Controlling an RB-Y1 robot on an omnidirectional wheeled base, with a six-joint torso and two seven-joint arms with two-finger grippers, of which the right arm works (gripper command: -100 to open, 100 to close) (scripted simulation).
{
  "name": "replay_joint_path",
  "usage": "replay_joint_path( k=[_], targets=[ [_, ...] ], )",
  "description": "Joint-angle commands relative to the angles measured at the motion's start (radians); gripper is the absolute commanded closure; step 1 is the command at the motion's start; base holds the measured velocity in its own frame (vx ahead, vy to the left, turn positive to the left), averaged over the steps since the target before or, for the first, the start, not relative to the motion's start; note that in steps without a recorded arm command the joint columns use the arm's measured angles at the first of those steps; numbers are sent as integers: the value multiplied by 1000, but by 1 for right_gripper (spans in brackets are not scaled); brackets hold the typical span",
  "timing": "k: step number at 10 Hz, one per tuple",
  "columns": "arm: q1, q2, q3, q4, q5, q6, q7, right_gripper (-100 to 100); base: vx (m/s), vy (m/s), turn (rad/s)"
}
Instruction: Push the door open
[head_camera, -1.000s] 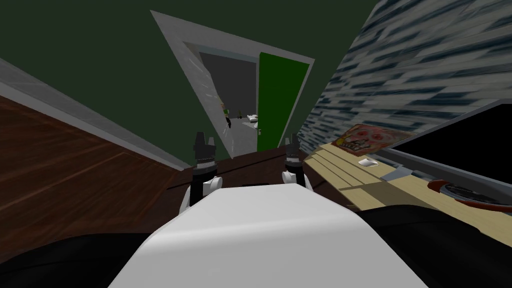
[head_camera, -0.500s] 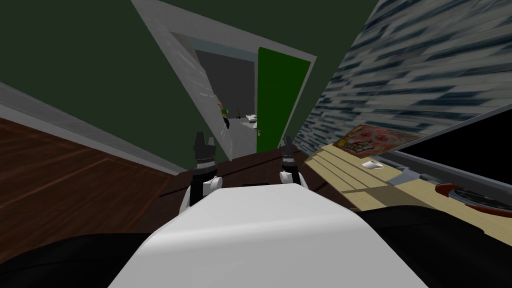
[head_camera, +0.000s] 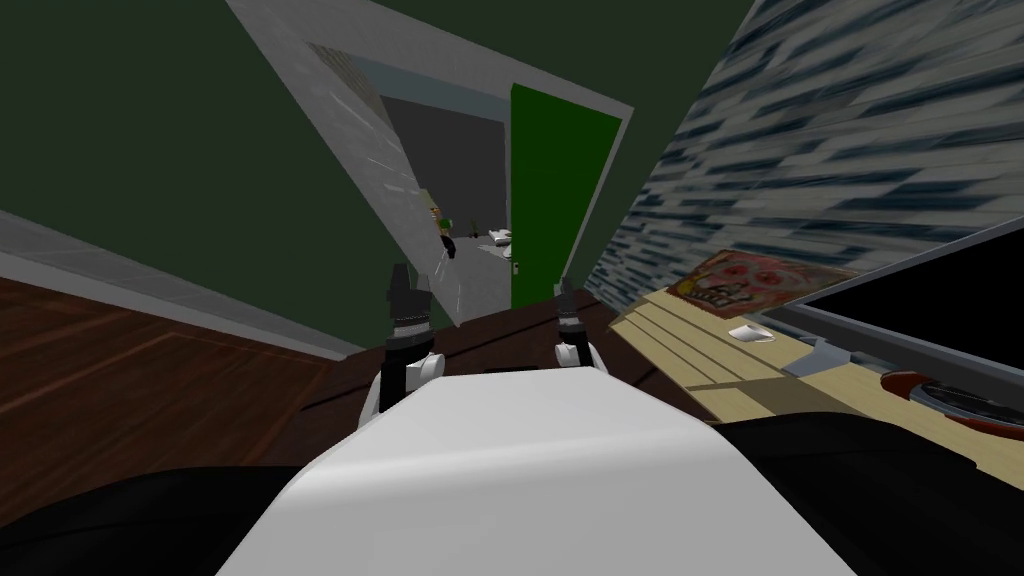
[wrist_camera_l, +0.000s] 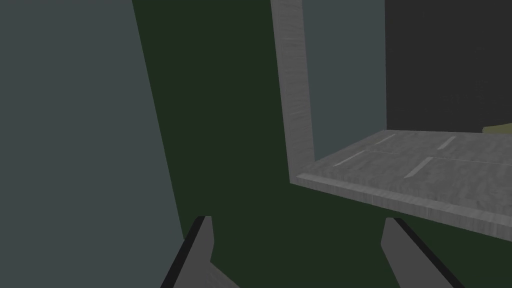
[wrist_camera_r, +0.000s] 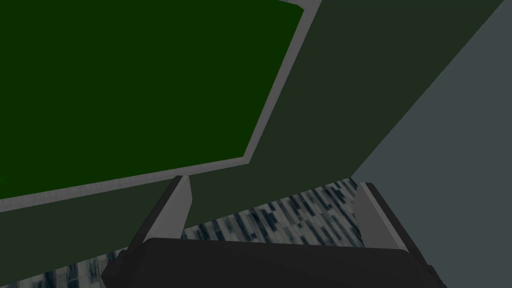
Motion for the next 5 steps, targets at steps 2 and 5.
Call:
replay_joint_path(
  k=[2,5],
  targets=[
    [-17,-7,17,48,-3,-8,-4,-100,98,-2,-31],
    [-37,-16,35,105,-7,-19,-10,-100,99,-3,-39]
  ],
)
